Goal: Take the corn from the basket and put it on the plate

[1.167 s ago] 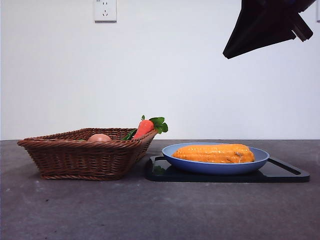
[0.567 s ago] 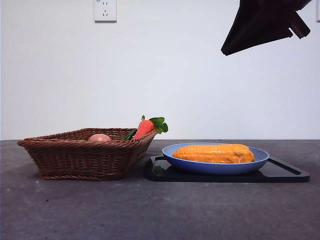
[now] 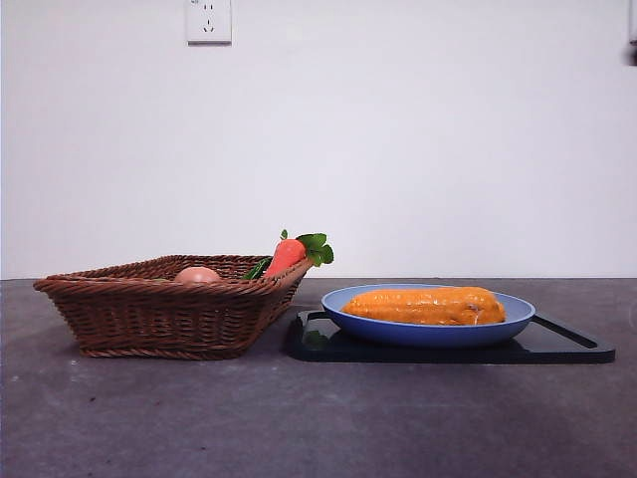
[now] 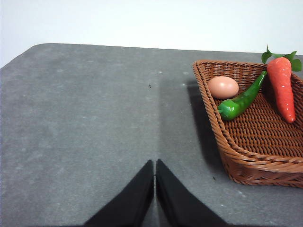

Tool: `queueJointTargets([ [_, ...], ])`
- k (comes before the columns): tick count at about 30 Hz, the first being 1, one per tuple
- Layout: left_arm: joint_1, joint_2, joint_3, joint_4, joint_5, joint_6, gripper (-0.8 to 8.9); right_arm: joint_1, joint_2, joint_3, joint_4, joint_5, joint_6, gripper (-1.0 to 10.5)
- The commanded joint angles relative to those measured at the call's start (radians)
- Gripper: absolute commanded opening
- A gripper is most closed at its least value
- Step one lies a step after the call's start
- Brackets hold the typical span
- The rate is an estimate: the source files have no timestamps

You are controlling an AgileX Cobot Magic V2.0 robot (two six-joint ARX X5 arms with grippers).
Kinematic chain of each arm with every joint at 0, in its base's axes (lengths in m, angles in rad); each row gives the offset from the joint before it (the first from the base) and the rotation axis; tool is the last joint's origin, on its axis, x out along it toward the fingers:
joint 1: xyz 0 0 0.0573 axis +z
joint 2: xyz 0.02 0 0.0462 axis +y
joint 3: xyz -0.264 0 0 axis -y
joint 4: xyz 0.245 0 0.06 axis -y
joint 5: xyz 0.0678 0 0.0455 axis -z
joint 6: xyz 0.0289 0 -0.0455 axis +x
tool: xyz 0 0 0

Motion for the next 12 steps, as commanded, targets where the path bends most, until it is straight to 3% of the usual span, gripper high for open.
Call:
queueJointTargets([
  [1, 0.003, -0.001, -0.012, -0.044, 0.002, -0.002, 0.08, -0.06, -0.134, -0.093, 0.014, 0.006, 0.01, 0.0],
  [12, 0.003, -0.001, -0.012, -0.044, 0.002, -0.002, 0.08, -0.158, -0.453, -0.324, 0.014, 0.034, 0.003, 0.0],
])
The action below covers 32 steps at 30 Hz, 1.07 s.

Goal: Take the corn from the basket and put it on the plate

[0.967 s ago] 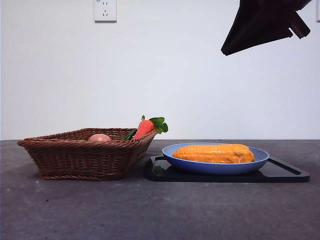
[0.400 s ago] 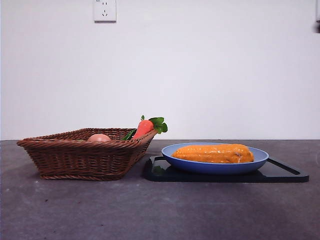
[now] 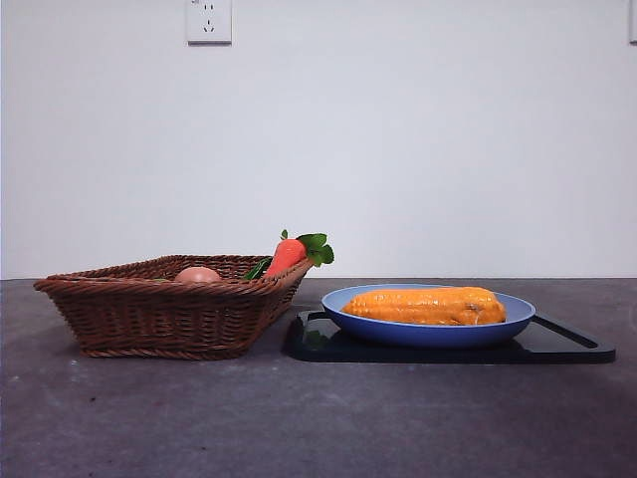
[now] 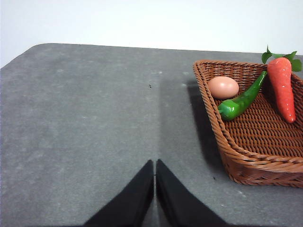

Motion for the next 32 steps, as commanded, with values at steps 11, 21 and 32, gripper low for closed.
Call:
queueJointTargets([
  [11, 0.003, -0.001, -0.012, -0.044, 0.002, -0.002, 0.08, -0.006, -0.16, -0.112, -0.096, 0.012, 0.008, 0.0],
  [21, 0.003, -0.001, -0.012, -0.044, 0.002, -0.002, 0.08, -0.006, -0.16, -0.112, -0.219, 0.012, 0.011, 0.0],
  [32, 0.003, -0.001, -0.012, -0.044, 0.002, -0.002, 0.08, -0.006, -0.16, -0.111, -0.173, 0.018, 0.011, 0.0],
])
